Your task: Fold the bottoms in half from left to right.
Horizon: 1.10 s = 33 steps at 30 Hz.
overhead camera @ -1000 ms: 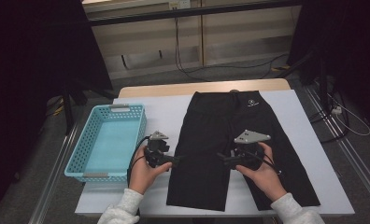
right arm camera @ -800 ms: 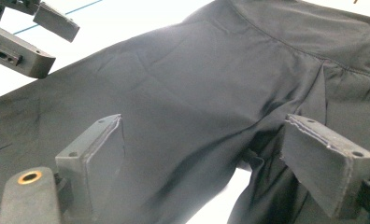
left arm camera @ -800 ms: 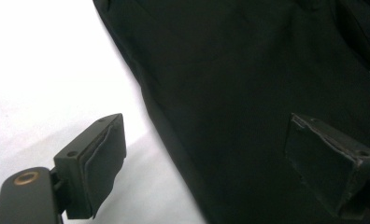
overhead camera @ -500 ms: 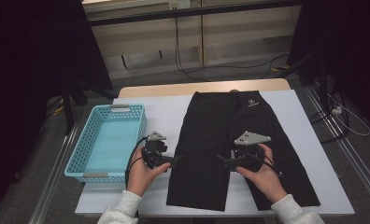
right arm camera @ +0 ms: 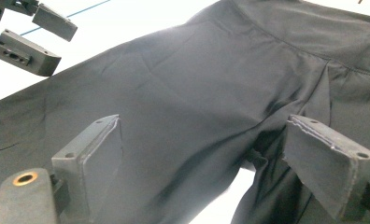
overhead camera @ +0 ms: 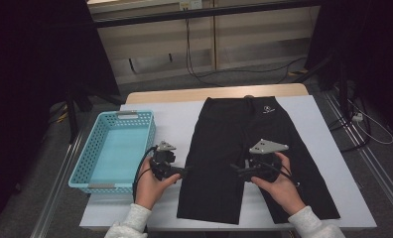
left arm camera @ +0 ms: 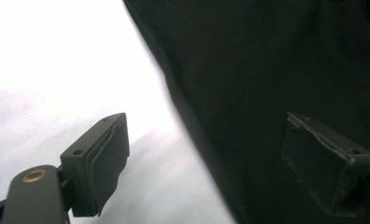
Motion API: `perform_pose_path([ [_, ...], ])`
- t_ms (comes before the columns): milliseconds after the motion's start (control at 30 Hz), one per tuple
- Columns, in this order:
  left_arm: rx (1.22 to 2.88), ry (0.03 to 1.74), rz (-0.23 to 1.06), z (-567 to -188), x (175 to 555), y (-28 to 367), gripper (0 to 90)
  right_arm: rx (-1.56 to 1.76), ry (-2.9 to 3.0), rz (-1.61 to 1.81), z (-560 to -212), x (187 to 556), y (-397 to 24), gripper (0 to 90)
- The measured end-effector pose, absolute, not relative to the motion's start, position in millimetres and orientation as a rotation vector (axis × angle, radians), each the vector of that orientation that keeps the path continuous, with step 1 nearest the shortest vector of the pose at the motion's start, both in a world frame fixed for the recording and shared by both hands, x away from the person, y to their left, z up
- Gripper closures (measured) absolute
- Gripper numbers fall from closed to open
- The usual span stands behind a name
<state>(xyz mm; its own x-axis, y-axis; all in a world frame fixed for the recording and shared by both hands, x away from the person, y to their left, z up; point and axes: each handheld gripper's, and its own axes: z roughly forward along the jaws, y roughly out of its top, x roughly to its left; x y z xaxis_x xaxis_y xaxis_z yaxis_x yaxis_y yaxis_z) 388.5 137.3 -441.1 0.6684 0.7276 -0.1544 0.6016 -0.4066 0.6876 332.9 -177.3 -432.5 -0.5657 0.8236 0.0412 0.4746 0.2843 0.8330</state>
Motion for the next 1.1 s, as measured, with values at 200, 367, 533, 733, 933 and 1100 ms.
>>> perform_pose_path([
  [200, 2.166, 1.031, 0.257, -446, 388, 135, 15.8, 1.16, 2.161, 1.196, -432, 331, -178, 12.4],
  [367, 2.186, 1.03, 0.266, -450, 388, 133, 15.8, 1.161, 2.155, 1.199, -431, 331, -179, 12.4],
  [533, 2.194, 1.032, 0.259, -453, 387, 131, 15.4, 1.16, 2.16, 1.2, -431, 331, -179, 12.4],
  [733, 2.209, 1.026, 0.287, -452, 385, 130, 24.0, 1.148, 2.166, 1.199, -432, 330, -179, 12.4],
  [933, 2.21, 1.055, 0.323, -450, 380, 129, 44.4, 1.152, 2.168, 1.196, -432, 330, -178, 12.5],
  [1100, 2.22, 1.063, 0.312, -448, 378, 127, 52.3, 1.156, 2.176, 1.193, -434, 330, -177, 12.5],
])
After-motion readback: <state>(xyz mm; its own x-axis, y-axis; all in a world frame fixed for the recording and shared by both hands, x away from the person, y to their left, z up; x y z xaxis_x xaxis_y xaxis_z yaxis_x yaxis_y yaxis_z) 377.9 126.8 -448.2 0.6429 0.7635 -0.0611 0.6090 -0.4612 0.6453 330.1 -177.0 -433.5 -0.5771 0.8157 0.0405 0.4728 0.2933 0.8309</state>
